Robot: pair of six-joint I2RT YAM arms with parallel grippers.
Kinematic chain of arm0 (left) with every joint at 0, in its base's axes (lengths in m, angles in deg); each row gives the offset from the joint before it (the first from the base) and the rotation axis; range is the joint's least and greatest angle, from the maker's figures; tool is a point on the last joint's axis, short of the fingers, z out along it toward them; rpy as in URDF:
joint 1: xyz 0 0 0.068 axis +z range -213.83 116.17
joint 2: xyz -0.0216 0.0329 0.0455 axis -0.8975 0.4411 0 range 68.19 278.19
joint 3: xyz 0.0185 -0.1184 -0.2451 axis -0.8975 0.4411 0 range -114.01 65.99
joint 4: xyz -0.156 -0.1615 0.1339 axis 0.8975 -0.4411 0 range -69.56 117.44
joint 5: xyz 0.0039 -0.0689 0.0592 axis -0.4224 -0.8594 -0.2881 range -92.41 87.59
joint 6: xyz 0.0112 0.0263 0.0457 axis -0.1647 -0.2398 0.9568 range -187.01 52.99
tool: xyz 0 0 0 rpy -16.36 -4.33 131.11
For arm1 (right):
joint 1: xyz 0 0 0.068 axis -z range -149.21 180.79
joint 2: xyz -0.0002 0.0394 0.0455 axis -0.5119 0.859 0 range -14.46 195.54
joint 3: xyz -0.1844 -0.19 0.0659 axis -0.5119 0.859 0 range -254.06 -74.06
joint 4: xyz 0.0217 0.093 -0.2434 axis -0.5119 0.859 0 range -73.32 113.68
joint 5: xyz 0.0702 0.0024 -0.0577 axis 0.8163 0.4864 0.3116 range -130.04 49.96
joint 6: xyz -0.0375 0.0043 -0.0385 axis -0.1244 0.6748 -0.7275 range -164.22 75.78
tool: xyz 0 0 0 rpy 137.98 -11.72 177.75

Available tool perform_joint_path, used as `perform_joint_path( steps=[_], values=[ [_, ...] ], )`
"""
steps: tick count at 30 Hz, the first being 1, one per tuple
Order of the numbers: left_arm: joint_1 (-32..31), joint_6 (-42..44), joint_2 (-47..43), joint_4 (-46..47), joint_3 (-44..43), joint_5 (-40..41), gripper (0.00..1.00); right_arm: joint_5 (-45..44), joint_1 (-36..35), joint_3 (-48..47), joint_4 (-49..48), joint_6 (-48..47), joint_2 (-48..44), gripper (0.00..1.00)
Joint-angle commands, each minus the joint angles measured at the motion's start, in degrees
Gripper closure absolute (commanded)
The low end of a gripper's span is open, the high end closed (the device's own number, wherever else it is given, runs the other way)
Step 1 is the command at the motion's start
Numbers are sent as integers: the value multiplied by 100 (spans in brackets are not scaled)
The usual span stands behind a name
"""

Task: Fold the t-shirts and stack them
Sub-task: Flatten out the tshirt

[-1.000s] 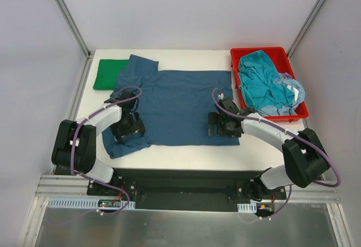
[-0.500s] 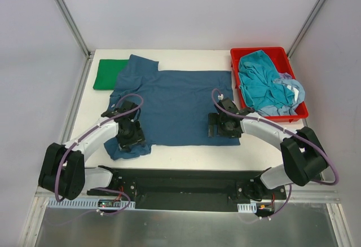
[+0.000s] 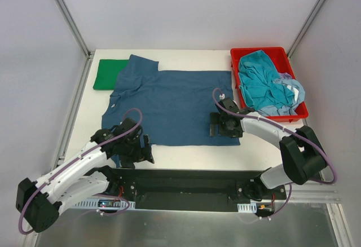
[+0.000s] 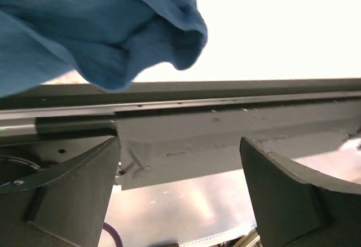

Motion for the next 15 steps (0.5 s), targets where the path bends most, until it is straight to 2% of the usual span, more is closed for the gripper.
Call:
perform_joint_path(
  steps=[1, 2, 6, 9, 11, 15],
  values=[
    [-259, -136, -671, -261, -302, -535, 8, -104, 41, -129, 70, -63, -79, 4],
    [-260, -83, -777, -261, -442, -370, 1, -112, 49, -121, 61, -63, -97, 4],
    [-260, -56, -779, -156, -1101, 1253, 1, -139, 49, -86, 26, -99, -220, 4],
    [-242, -196, -157, 90, -1331, 2686, 1, -104, 49, -68, -9, -90, -247, 4],
    [-164, -153, 379, 135, -1585, 3102, 1, -51, 49, -76, -9, -107, -229, 4],
    [21, -73, 1189, 240, -1780, 2989, 1, -25, 49, -41, -27, -99, -229, 4]
  ],
)
